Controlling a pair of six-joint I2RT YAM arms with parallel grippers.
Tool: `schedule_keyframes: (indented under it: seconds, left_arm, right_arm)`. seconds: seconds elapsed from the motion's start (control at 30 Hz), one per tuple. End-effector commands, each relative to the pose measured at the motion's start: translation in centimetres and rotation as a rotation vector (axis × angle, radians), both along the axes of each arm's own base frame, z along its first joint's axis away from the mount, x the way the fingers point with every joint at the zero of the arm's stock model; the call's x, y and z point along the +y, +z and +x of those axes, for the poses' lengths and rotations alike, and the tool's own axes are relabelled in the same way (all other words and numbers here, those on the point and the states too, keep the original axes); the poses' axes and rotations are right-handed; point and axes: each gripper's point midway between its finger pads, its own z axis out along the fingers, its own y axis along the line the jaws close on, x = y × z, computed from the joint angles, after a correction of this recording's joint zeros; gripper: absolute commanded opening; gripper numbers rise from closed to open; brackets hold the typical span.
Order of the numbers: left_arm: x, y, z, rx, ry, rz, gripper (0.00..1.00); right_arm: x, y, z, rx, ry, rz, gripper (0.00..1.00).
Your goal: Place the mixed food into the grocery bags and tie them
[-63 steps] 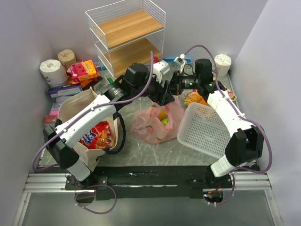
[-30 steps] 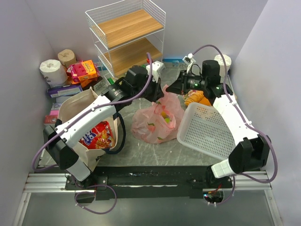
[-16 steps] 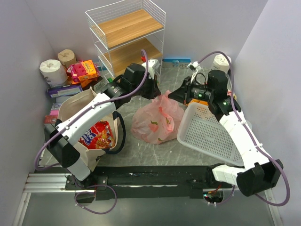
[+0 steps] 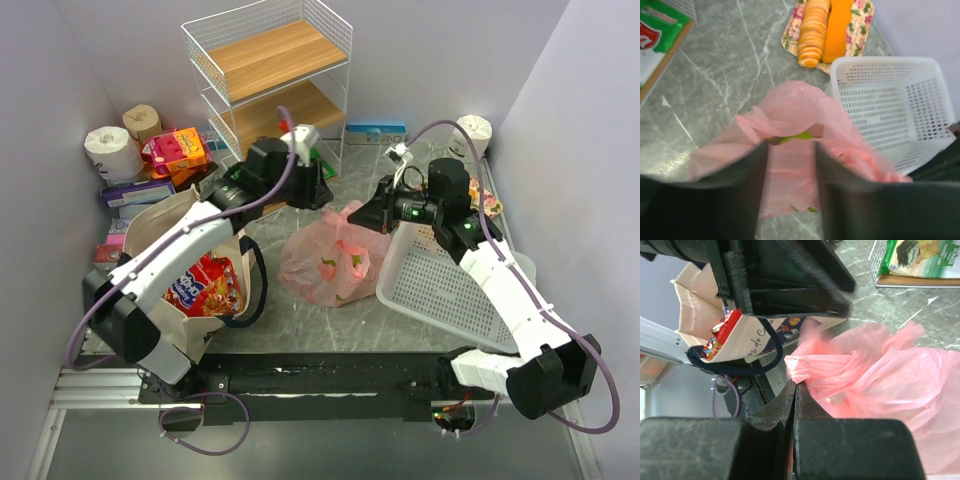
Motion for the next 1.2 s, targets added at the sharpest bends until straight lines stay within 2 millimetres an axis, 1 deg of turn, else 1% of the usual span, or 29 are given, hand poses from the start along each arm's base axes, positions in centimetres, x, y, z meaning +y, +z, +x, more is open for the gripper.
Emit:
schedule_keyframes:
  seconds: [0.0,0.03,0.07,0.1,0.13,0.2,0.3,0.4,0.53,0.67,0.8,0.87,1.03,1.17]
  left_arm:
    - [2.0,4.8,-0.8,-0.178,-0.089,-0.105,0.76]
    - [1.9,4.7,-2.4,-0.176,-0.174,-0.130,0.87]
    - [2.4,5.3,-2.2,-0.220,-0.203,-0.150,0.97]
    - [2.6,5.3,-2.7,-0.225,-0.237,-0.161,0.96]
    - [2.4,5.2,-3.9,-0.221,-0.307,-0.180,0.96]
    - [2.4,5.2,-4.3,-0.233,-0.352,-0.180,0.96]
    - [1.4,4.8,-5.2,-0.212,-0.439,-0.199,0.96]
    - [0.0,4.5,-5.3,-0.234,-0.473,-0.177,0.96]
    - [-1.2,3.8,-4.4,-0.274,-0.467,-0.143,0.96]
    - [-1.8,4.7,-3.5,-0.319,-0.459,-0.163,0.96]
    - [-3.4,5.4,-4.0,-0.315,-0.506,-0.195,0.96]
    - [-4.1,5.7,-4.7,-0.318,-0.529,-0.216,0.96]
    - [-5.7,4.8,-5.6,-0.270,-0.569,-0.222,0.96]
    - [-6.3,4.2,-5.7,-0.253,-0.580,-0.209,0.96]
  right_arm:
    - [-0.8,1.6,0.3,0.002,0.027,0.055,0.00]
    - [-1.0,1.7,0.4,0.006,0.029,0.060,0.00]
    - [-1.4,1.9,0.8,0.015,0.017,0.066,0.00]
    - [-1.5,2.0,0.7,0.020,0.027,0.071,0.00]
    - [-1.7,1.9,0.9,0.028,0.024,0.070,0.00]
    - [-2.0,2.0,1.3,0.030,0.022,0.075,0.00]
    - [-2.1,2.5,1.7,0.032,0.029,0.075,0.00]
    - [-2.1,2.8,1.9,0.041,0.038,0.086,0.00]
    - [-2.3,3.1,2.1,0.041,0.041,0.099,0.00]
    - [-2.3,2.9,2.1,0.049,0.041,0.094,0.00]
    - [-2.5,2.7,2.1,0.053,0.033,0.090,0.00]
    - [-2.6,2.7,2.3,0.050,0.027,0.086,0.00]
    - [-2.7,2.7,2.4,0.046,0.027,0.089,0.00]
    - [-2.7,2.8,2.5,0.044,0.024,0.090,0.00]
